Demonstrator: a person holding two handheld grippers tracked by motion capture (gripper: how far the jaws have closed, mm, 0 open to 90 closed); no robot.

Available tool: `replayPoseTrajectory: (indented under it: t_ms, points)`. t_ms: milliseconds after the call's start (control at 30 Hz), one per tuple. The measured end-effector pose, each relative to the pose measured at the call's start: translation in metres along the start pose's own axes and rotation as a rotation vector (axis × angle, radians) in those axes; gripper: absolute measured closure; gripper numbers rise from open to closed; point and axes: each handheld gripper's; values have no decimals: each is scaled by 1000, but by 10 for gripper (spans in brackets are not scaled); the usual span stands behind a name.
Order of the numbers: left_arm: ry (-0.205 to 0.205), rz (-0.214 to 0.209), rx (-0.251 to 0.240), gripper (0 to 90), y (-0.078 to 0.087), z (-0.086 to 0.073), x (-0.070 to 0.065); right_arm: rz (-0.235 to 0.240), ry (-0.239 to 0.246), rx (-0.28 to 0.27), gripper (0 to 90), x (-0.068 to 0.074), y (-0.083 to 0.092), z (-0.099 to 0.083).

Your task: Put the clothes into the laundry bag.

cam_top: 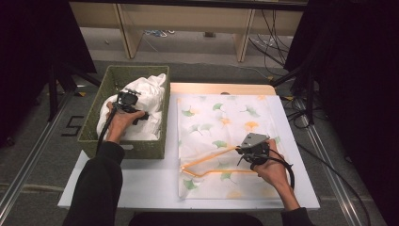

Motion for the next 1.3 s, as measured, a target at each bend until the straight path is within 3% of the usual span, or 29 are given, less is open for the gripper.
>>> replayPoseTrajectory:
  t_ms: [100, 167, 200, 233, 300, 367, 400, 467, 500, 533, 567, 633, 667, 700, 733, 767, 800, 867, 900, 1000, 1067, 1233, 1300]
  points:
    - [31, 53, 27, 104, 3, 0, 2, -1, -7, 5, 893, -1, 1, -1]
    - [81, 14, 56, 32, 0, -3, 7, -3, -16, 7, 893, -1, 0, -1]
    - [102, -9, 67, 20, -4, -5, 11, -3, 15, -5, 893, -2, -1, -1]
    - [118, -30, 73, 0, -6, -7, 14, -2, -13, 10, 893, 1, 0, -1]
    - [147, -72, 57, 0, -14, -14, 21, -2, -7, 6, 893, 1, 1, -1]
    - [185, -98, -19, 0, -22, -19, 20, -4, -7, 6, 893, 1, 0, -1]
    - [151, -107, 4, 0, -21, -18, 24, 2, 1, 8, 892, 1, 0, -1]
    - [165, -115, -11, 0, -23, -19, 24, 0, -13, 17, 892, 2, 0, -1]
    - [183, -123, 21, 0, -22, -18, 24, 4, 1, 12, 892, 1, 0, -1]
    - [193, -127, 5, 0, -23, -18, 24, 4, 1, 12, 892, 1, 0, -1]
    - [201, -127, -2, 18, -24, -18, 24, 4, 0, 11, 892, 1, -1, -1]
    - [214, -142, 34, 170, -22, -16, 23, -2, 22, 1, 892, 1, -1, -1]
    - [211, -137, 4, 321, -24, -17, 23, 5, 3, 11, 893, 2, -1, -1]
    - [181, -146, -4, 321, -24, -17, 24, 5, 3, 11, 893, 2, -1, -1]
    - [195, -155, -7, 376, -24, -17, 22, 6, 6, 13, 893, 2, -2, -1]
    - [163, -169, 22, 398, -21, -17, 26, 4, 9, 12, 894, 2, -2, -1]
    - [172, -179, 7, 432, -20, -17, 27, 6, -4, 19, 894, 3, -1, -1]
    - [167, -215, -23, 486, -16, -19, 28, 5, 17, 4, 895, 0, -1, -1]
    - [162, -231, -42, 523, -13, -18, 28, 5, -13, 11, 895, 2, 0, -1]
    - [132, -252, -60, 556, -8, -15, 21, 6, 6, -1, 895, -2, -3, -1]
    - [122, -256, -84, 573, -5, -13, 21, 9, -20, 16, 895, 0, -1, -1]
    - [92, -311, -130, 579, 8, -11, 22, 4, -11, -1, 895, -2, 0, -1]
    - [73, -316, -140, 579, 14, -11, 24, 7, -28, 10, 895, -2, 1, -1]
Point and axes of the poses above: each handheld gripper's, and its own axes: y roughly backward along the jaws, z roughly out of its top, x roughly to its left, and after that the axes turned 11 degrees about -z, right-handed
